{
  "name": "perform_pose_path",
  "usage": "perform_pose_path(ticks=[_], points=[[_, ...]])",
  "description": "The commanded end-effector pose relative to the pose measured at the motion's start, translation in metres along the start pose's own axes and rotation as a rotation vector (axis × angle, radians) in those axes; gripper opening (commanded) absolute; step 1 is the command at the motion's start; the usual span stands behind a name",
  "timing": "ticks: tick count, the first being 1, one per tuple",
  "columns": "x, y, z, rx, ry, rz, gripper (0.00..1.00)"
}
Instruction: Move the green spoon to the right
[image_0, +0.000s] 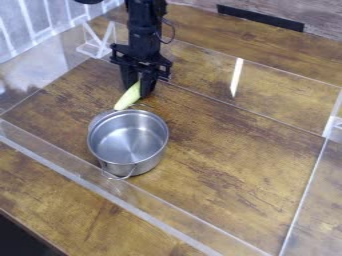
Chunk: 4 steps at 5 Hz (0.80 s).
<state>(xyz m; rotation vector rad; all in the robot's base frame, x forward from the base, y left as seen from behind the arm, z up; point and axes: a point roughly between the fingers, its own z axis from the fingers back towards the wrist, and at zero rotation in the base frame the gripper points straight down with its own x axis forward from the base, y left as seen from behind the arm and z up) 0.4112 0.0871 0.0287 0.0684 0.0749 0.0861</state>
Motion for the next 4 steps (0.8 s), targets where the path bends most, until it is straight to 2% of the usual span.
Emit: perform_pose_path(ticks=[1, 2, 4], points=[[-0.0112, -0.0181, 0.0066, 0.007, 0.012, -0.091, 0.00], [-0.0167, -0.0178, 0.0058, 0.012, 0.018, -0.146, 0.00], [-0.0128, -0.0180, 0.0117, 0.005, 0.036, -0.082, 0.00]])
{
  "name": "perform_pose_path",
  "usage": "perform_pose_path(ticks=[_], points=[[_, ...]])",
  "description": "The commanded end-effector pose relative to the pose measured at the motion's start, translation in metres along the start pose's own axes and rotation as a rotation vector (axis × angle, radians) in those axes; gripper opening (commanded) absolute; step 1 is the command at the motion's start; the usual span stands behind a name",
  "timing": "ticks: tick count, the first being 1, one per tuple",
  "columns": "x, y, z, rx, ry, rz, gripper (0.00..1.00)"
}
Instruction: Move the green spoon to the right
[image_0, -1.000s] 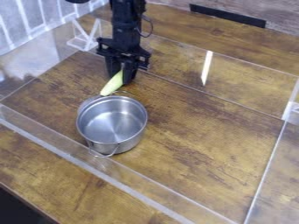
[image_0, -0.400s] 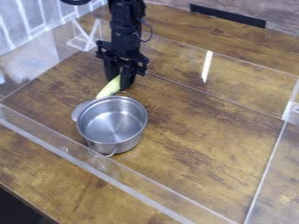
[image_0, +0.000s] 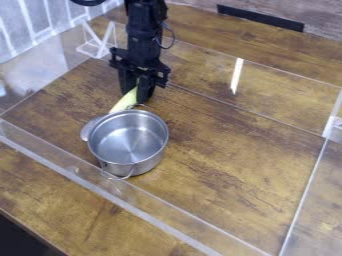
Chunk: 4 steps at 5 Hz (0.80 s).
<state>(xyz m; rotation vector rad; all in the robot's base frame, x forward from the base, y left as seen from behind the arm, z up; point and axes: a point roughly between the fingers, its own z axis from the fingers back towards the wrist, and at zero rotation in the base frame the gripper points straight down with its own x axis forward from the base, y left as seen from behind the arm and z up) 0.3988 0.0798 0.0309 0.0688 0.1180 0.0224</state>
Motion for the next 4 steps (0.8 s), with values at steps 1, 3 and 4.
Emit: perform_pose_path(ticks=[1, 3, 4], points=[[0.003, -0.011, 0.013, -0.004, 0.003, 0.014, 0.00], [0.005, -0.022, 0.037, 0.012, -0.018, 0.010, 0.00], [0.001, -0.033, 0.063, 0.022, -0.042, 0.008, 0.00]])
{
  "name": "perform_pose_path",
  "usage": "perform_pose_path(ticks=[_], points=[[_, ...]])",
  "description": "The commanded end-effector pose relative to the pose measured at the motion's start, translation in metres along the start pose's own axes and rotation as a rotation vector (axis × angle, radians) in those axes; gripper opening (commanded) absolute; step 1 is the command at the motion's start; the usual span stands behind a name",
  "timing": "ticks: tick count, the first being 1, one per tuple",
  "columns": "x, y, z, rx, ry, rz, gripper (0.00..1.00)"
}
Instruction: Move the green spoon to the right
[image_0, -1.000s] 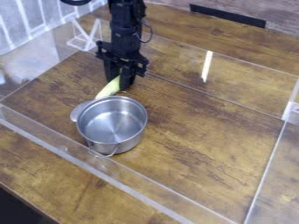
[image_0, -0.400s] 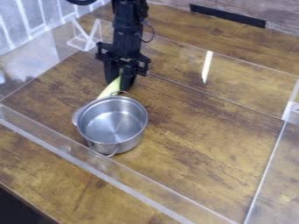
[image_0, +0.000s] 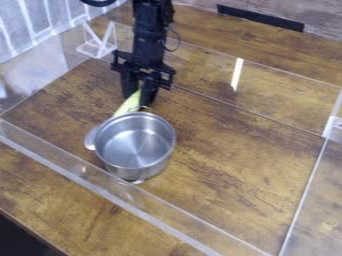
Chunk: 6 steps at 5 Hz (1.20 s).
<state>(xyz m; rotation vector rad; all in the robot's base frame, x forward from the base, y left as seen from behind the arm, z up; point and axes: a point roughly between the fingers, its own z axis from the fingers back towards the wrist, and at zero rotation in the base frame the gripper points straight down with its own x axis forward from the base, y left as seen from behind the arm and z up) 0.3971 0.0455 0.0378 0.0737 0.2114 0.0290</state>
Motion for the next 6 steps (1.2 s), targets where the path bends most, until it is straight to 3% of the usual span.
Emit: perform_pose_path(ticks=[1, 2, 3, 4, 6], points=[[0.002, -0.007, 0.070, 0.024, -0.152, 0.008, 0.00], [0.009, -0.021, 0.081, 0.061, -0.155, -0.005, 0.00], [0.009, -0.038, 0.095, 0.098, -0.175, -0.094, 0.00], [0.002, -0.056, 0.091, 0.121, -0.177, -0.188, 0.00], [-0.003, -0.077, 0.079, 0.115, -0.131, -0.097, 0.00]])
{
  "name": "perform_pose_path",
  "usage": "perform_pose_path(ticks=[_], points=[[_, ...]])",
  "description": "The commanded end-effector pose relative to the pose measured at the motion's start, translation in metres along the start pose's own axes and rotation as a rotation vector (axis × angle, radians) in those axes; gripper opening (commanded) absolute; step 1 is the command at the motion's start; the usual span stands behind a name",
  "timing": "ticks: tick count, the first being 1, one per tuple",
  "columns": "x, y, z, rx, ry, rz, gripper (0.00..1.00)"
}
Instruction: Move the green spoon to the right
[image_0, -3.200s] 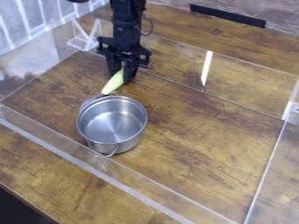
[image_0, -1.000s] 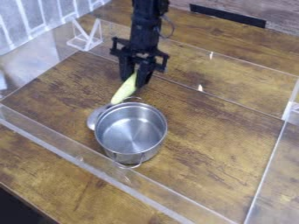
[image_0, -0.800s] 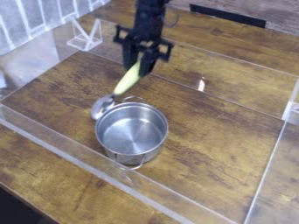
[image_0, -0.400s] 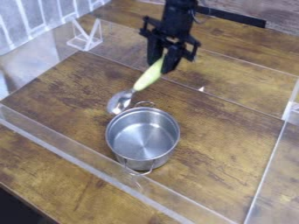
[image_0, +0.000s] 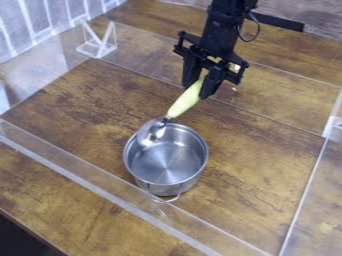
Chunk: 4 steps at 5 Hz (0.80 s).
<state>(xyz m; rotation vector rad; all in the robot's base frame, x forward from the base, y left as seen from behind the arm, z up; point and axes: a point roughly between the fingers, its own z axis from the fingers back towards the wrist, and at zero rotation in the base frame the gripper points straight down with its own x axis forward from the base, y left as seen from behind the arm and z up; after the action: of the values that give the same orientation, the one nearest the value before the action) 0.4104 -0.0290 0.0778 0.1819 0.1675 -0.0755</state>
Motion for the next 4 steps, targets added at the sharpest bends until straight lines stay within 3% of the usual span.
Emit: perform_pose_path(ticks=[1, 4], points=[[-0.0021, -0.0091, 0.0274, -0.003, -0.061, 0.046, 0.00], [-0.0066, -0.0102, 0.0230, 0.012, -0.021, 0.080, 0.00]])
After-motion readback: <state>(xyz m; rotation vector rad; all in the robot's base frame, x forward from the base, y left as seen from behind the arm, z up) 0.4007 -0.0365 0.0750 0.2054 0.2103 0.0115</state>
